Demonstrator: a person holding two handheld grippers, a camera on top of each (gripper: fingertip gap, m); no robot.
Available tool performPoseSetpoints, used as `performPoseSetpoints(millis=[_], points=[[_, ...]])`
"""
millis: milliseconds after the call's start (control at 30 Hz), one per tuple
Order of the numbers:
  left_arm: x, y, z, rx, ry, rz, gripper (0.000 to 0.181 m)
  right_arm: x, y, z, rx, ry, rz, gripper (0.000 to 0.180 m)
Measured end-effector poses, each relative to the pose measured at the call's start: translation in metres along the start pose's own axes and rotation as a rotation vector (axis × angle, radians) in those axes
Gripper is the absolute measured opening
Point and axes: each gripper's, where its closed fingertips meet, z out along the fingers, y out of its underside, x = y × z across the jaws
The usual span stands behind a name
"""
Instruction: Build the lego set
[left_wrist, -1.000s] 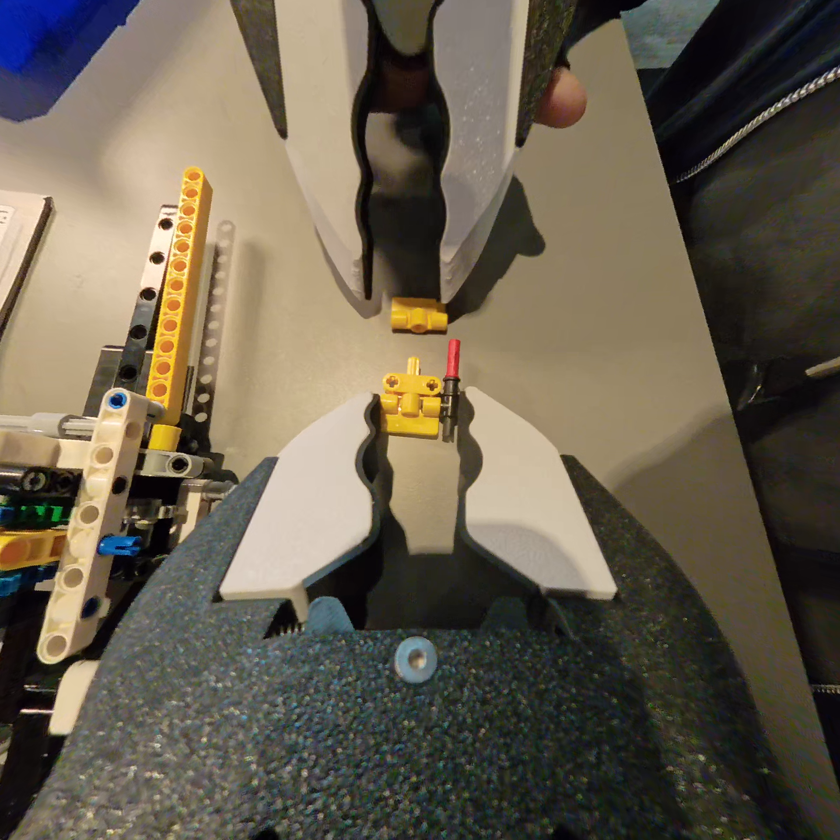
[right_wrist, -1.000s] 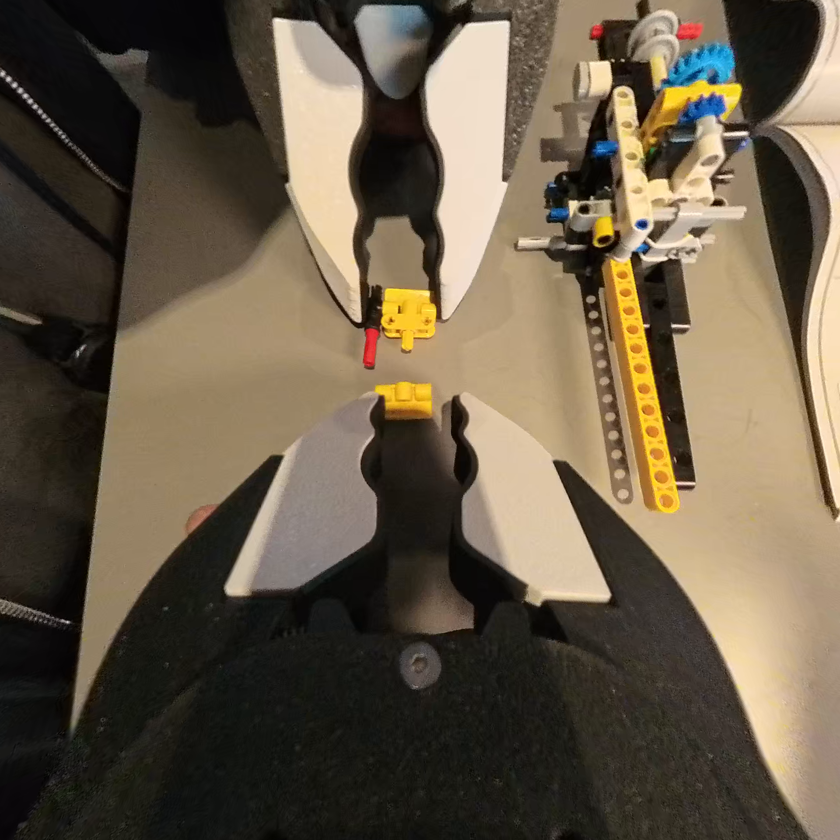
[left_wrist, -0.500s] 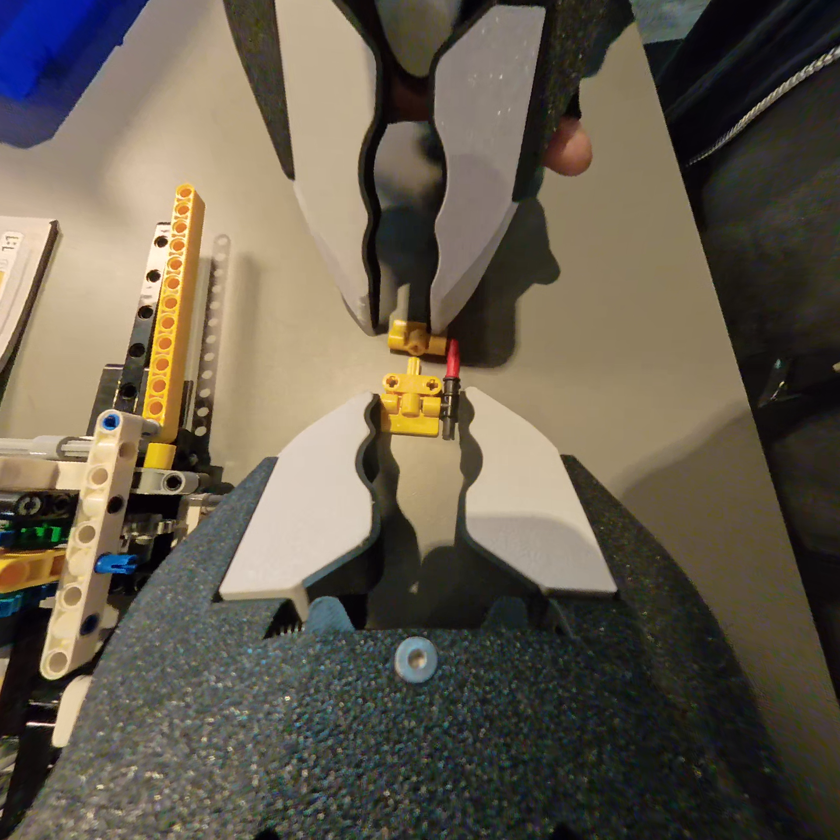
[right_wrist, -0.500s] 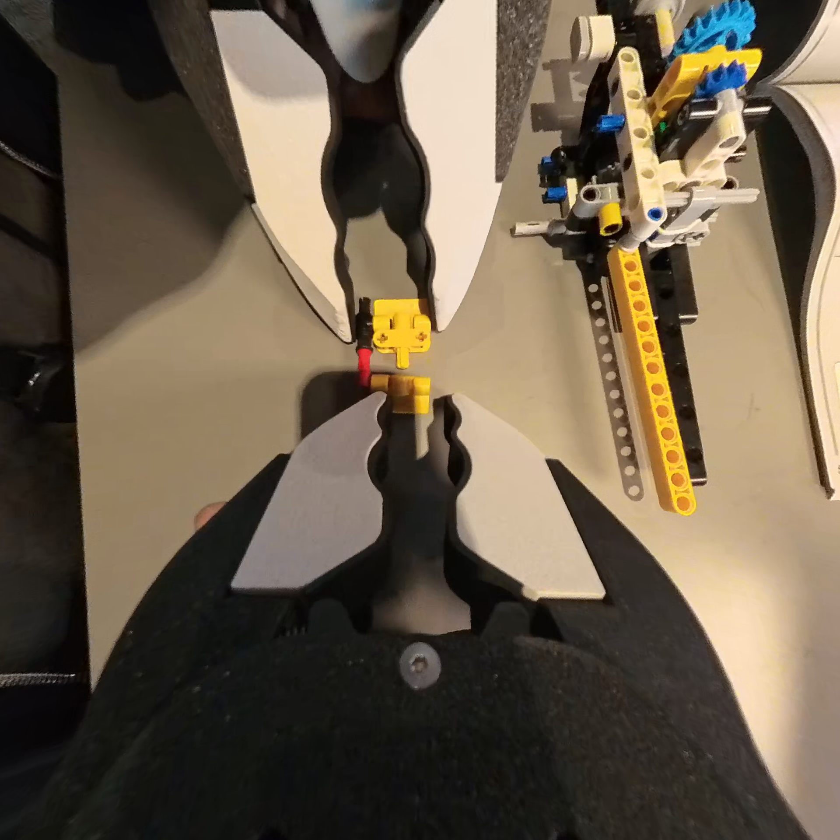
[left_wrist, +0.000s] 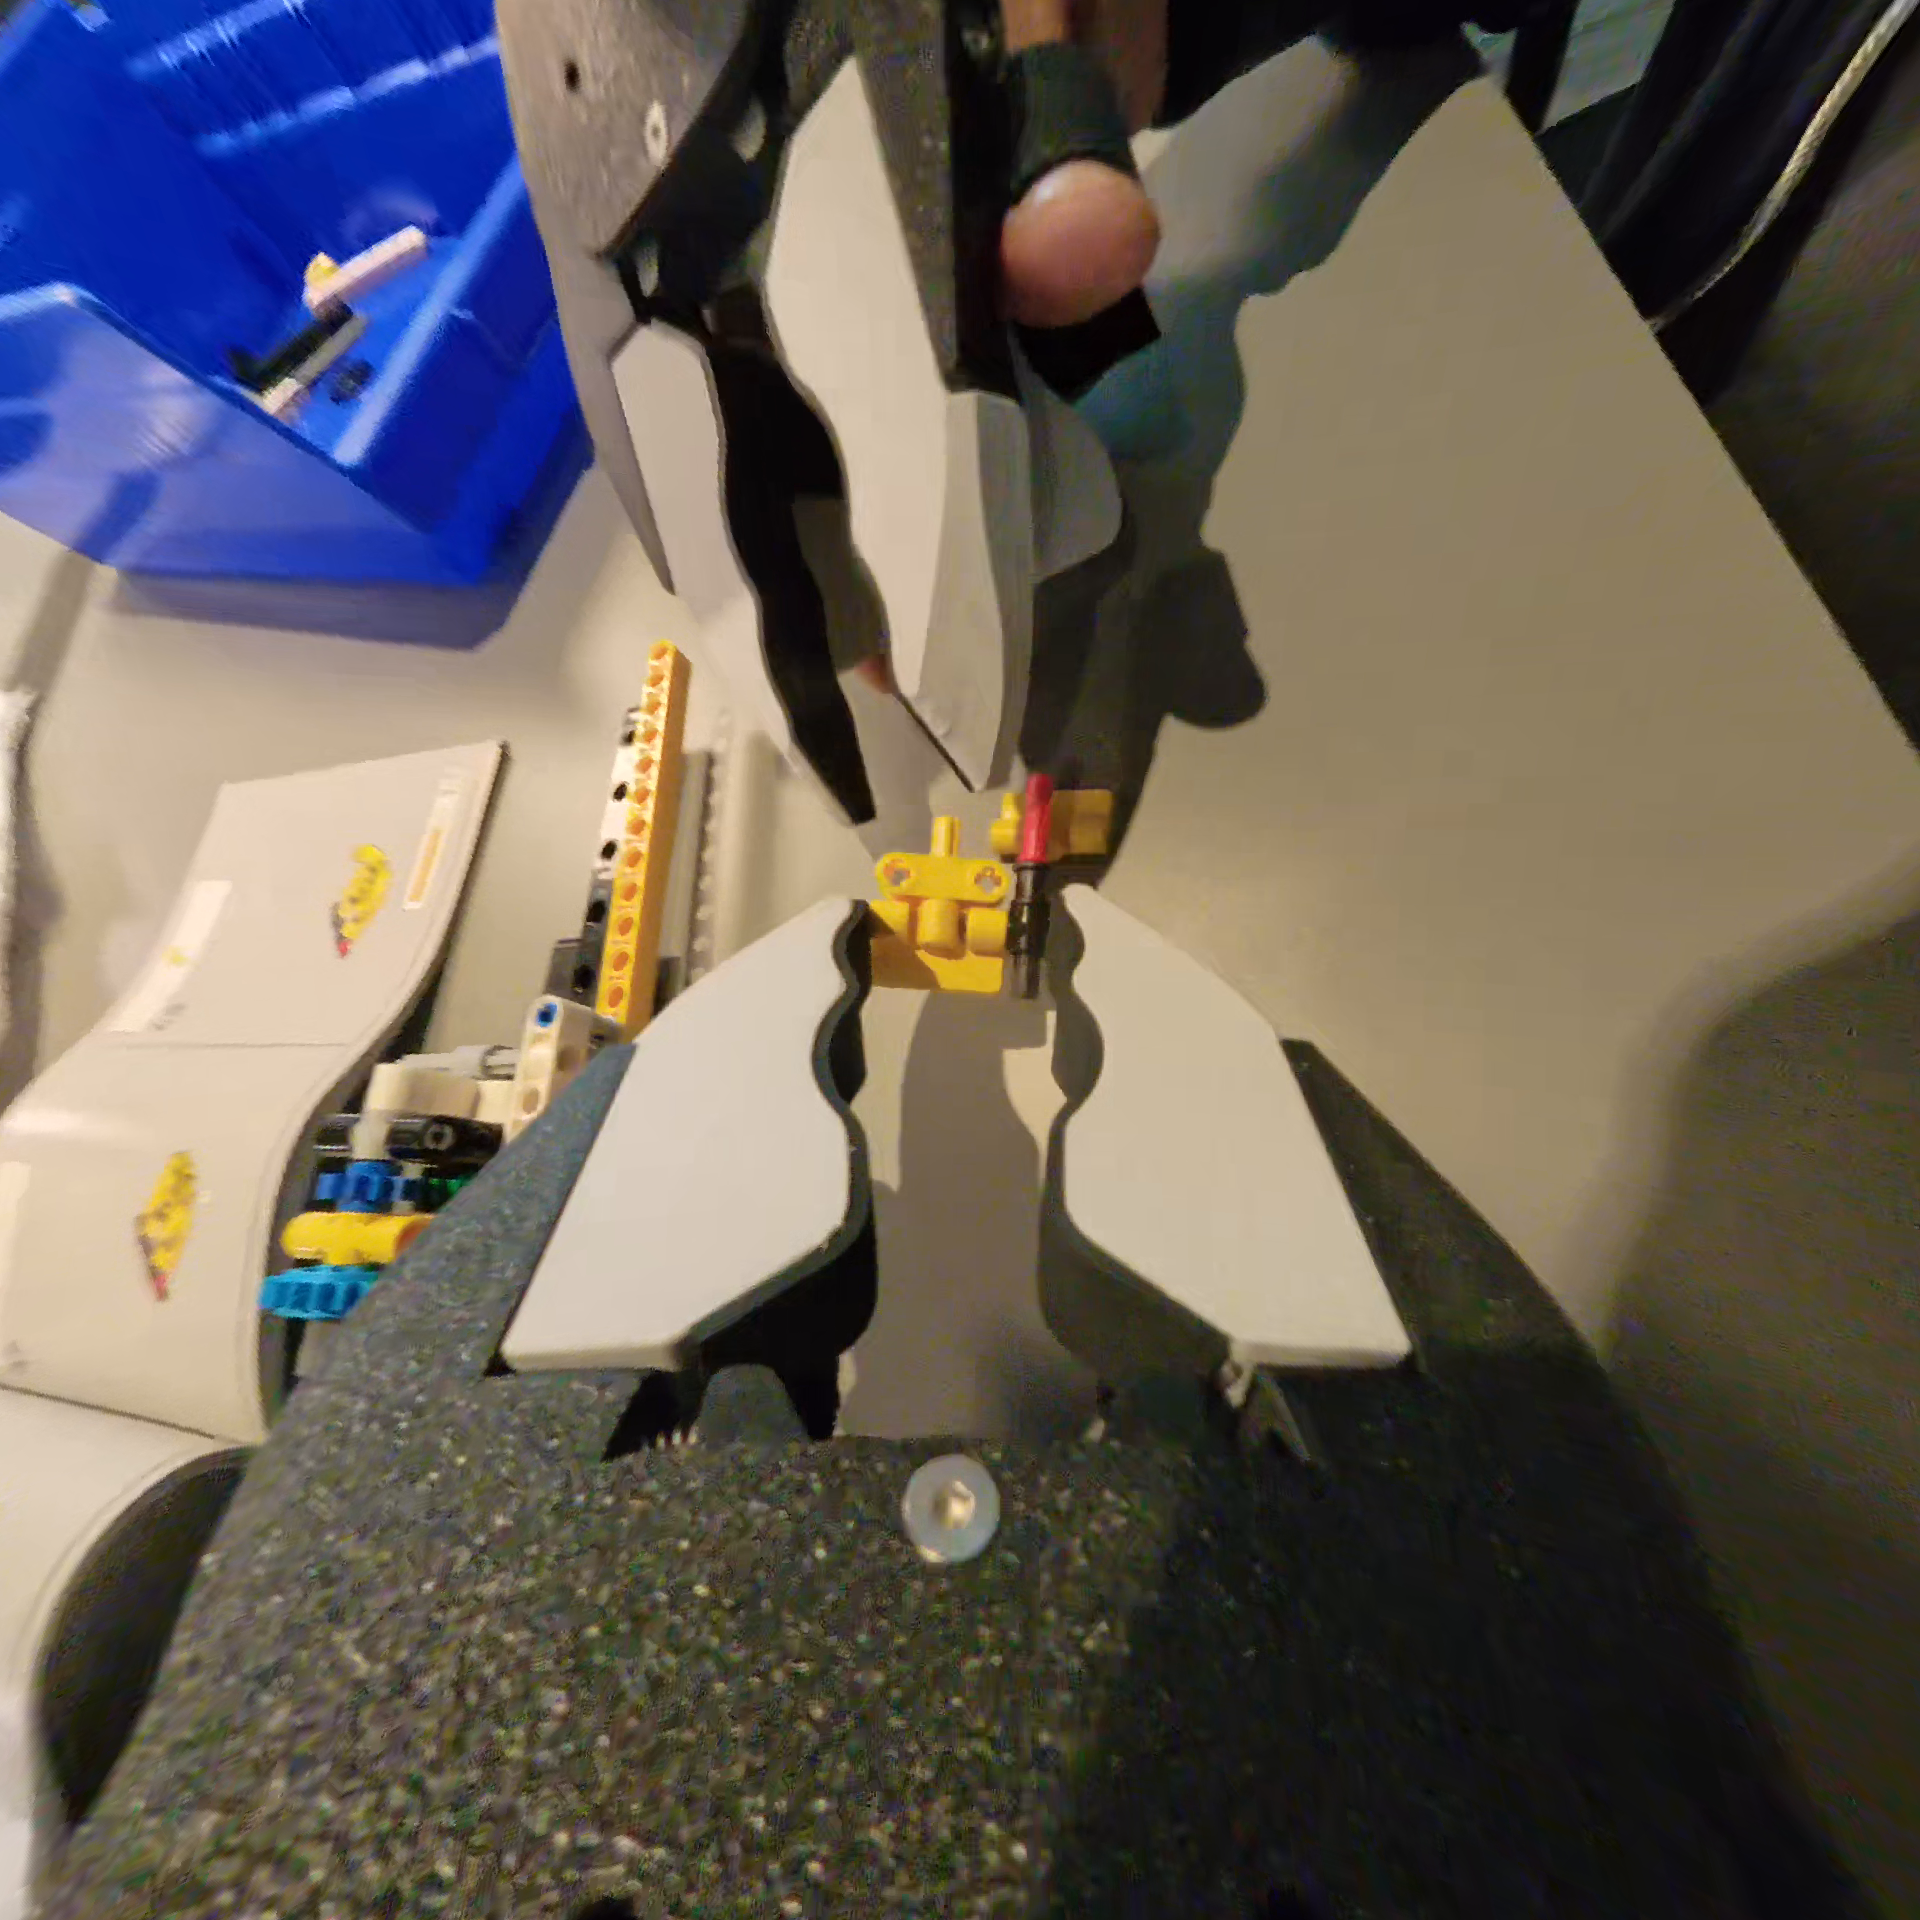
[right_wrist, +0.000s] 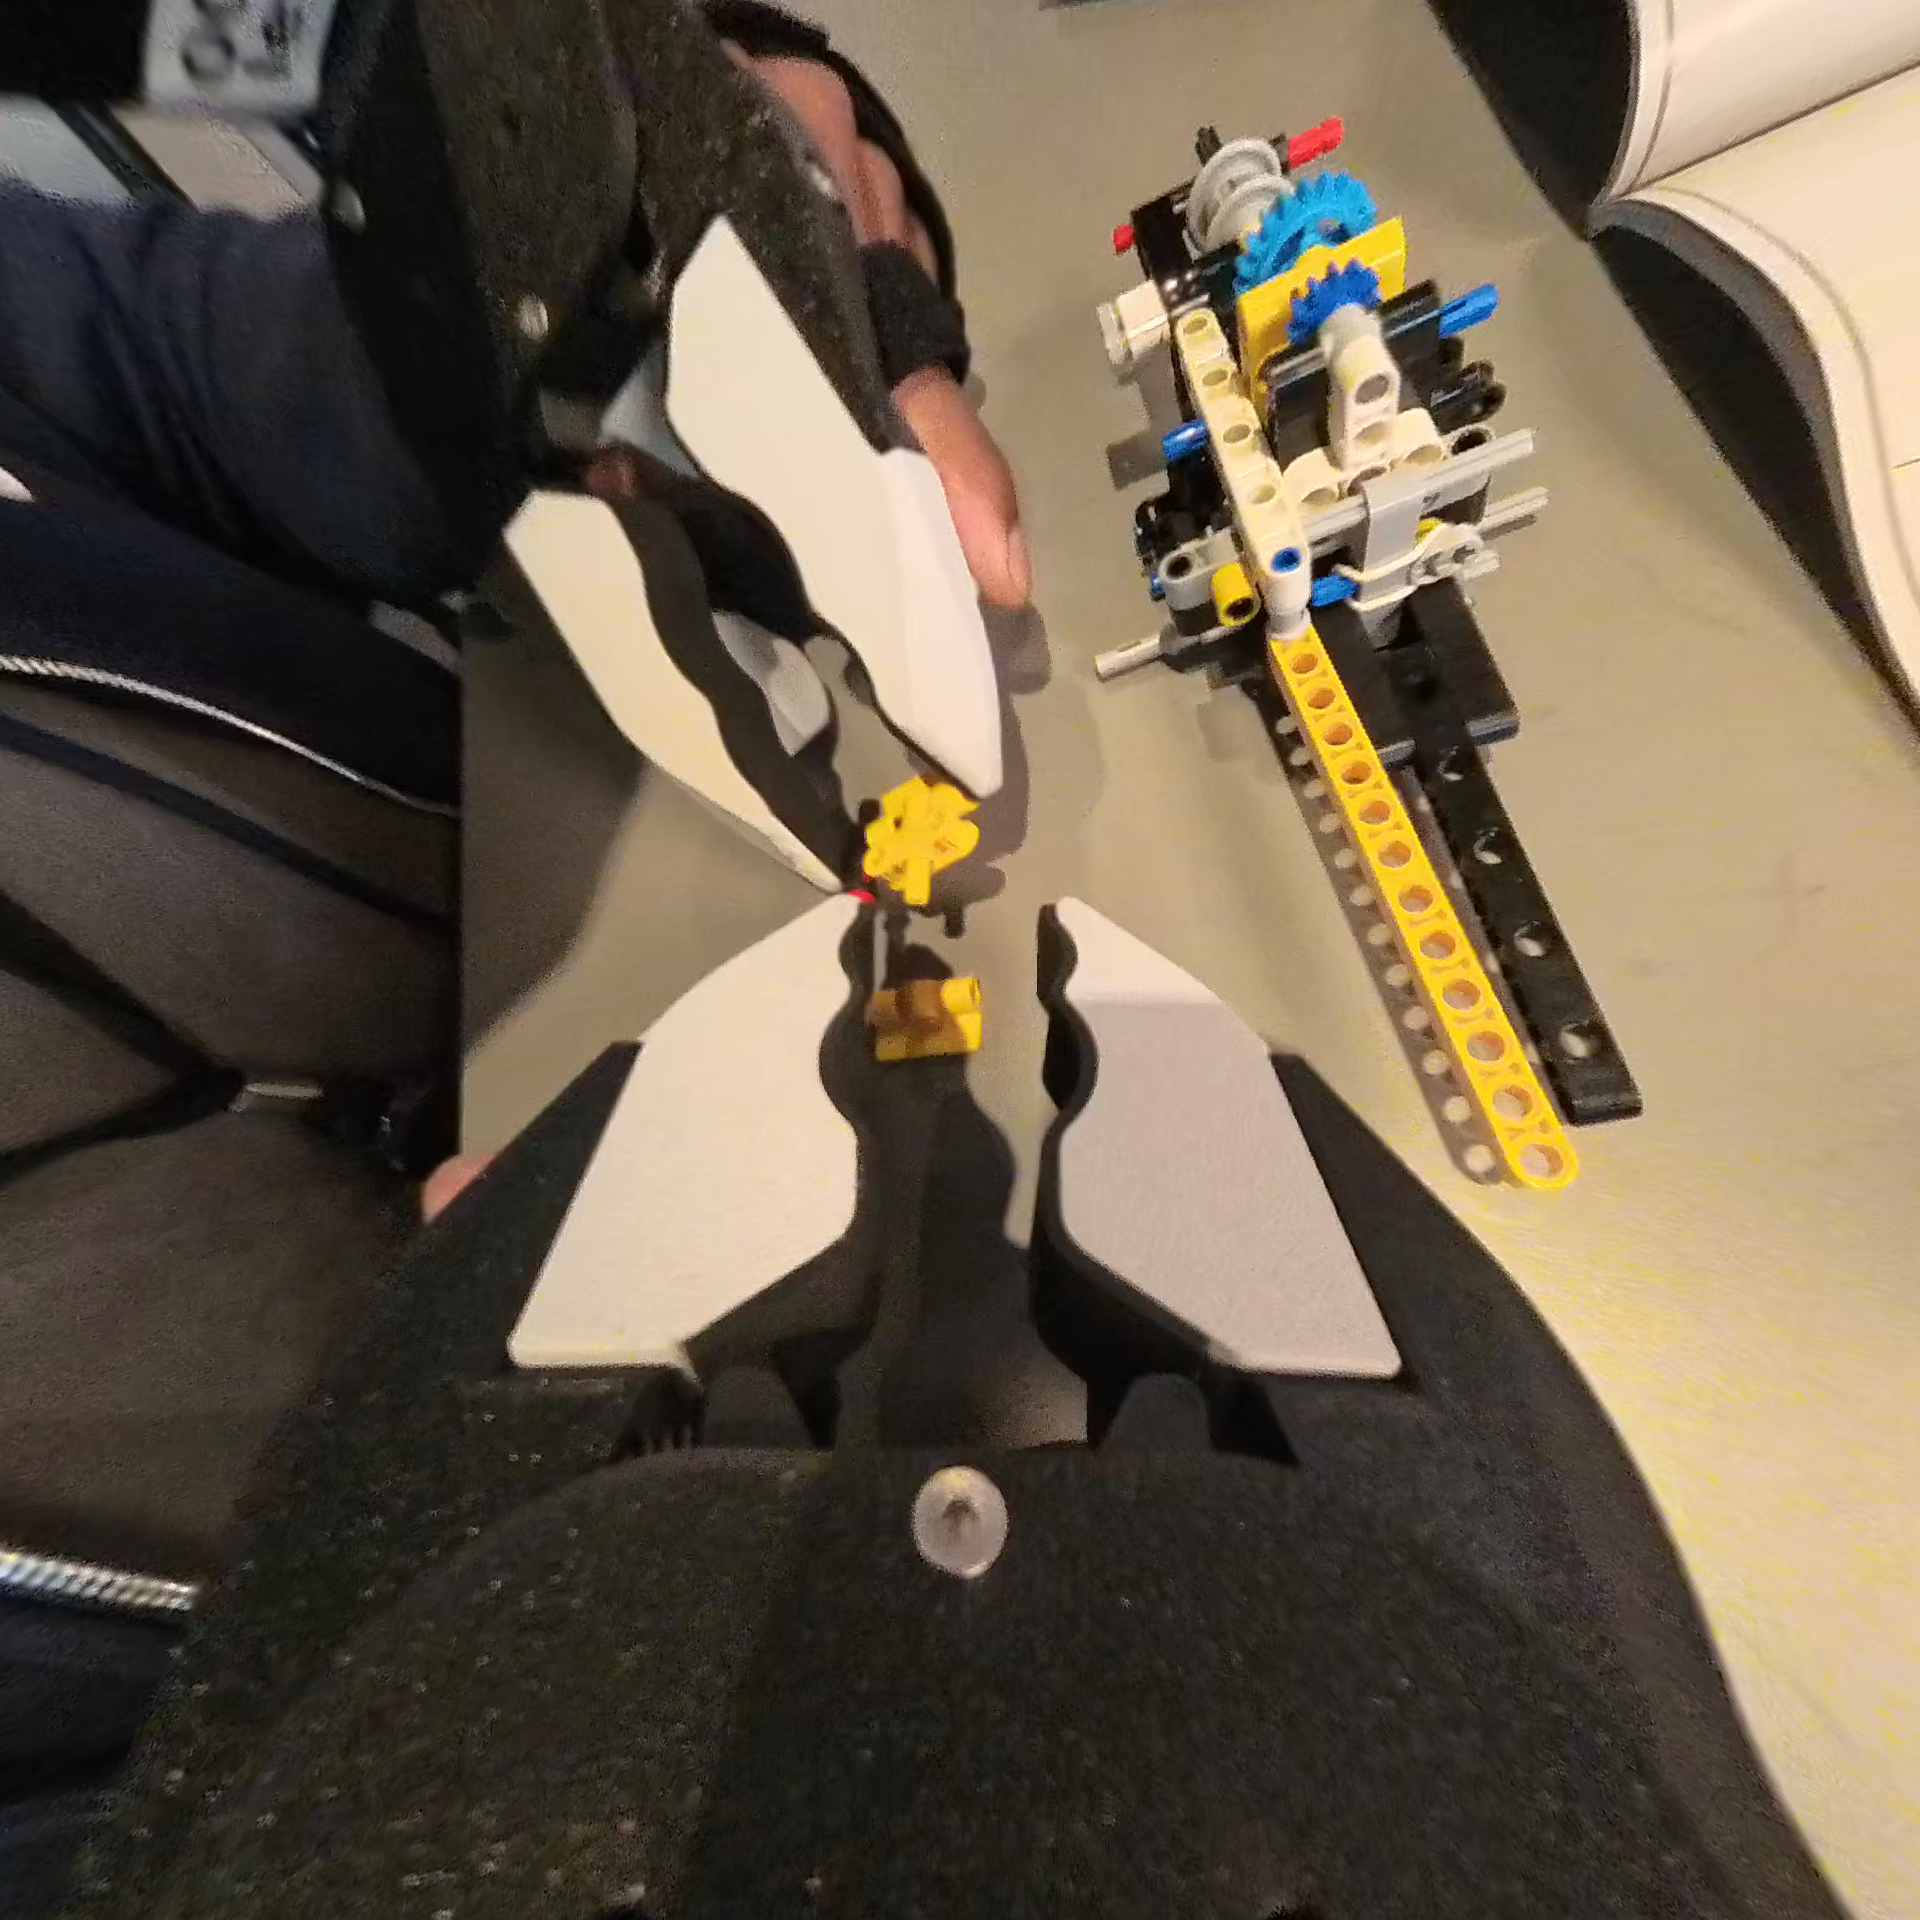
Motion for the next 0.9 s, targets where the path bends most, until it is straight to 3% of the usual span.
performPoseSetpoints(millis=[300,533,900], points=[[-0.011,-0.011,-0.003,0.044,-0.16,0.147,0.033,-0.004,-0.008,0.004,0.042,-0.071,0.137,0.026],[-0.013,-0.016,-0.003,0.056,-0.223,0.235,0.033,-0.009,-0.013,0.006,0.075,-0.114,0.166,0.012],[-0.023,-0.024,-0.009,0.113,-0.313,0.252,0.033,-0.009,-0.026,-0.002,0.191,-0.11,0.155,0.008]])
